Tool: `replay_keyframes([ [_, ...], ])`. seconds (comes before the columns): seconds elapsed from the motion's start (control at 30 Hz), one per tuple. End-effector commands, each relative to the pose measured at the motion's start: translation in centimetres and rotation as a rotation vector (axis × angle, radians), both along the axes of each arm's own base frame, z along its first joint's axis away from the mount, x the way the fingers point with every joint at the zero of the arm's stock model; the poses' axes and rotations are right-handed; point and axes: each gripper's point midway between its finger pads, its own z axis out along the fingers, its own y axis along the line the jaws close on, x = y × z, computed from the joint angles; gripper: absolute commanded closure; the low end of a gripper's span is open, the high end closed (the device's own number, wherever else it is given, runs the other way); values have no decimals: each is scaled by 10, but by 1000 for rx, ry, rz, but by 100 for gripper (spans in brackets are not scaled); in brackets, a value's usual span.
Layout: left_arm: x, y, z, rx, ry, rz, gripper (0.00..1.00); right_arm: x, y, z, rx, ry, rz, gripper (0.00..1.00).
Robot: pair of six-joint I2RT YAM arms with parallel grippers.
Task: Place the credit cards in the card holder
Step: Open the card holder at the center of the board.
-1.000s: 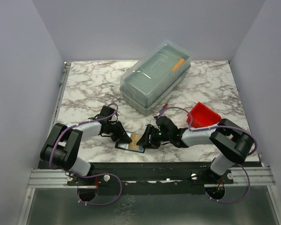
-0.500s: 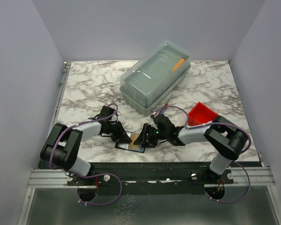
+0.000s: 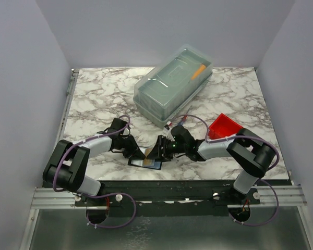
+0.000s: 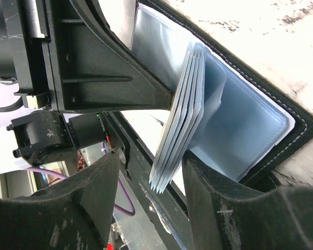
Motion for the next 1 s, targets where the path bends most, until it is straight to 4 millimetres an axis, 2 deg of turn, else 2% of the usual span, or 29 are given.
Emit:
replay_keyframes([
  [0.0, -5, 7, 0, 45, 17, 17, 82, 7, 12, 21, 56, -69, 39, 46],
  [0.27, 4, 17, 17, 66, 32, 96, 78, 10, 21, 25, 67, -89, 80, 46],
  [0.53, 8, 32, 23, 109, 11, 136, 71, 12, 30, 16, 56, -72, 118, 46],
  [0.87, 30, 69, 37, 253, -89, 212, 65, 19, 43, 6, 29, -69, 164, 46],
  [0.97, 35, 74, 42, 279, -118, 217, 63, 21, 42, 1, 5, -62, 153, 46],
])
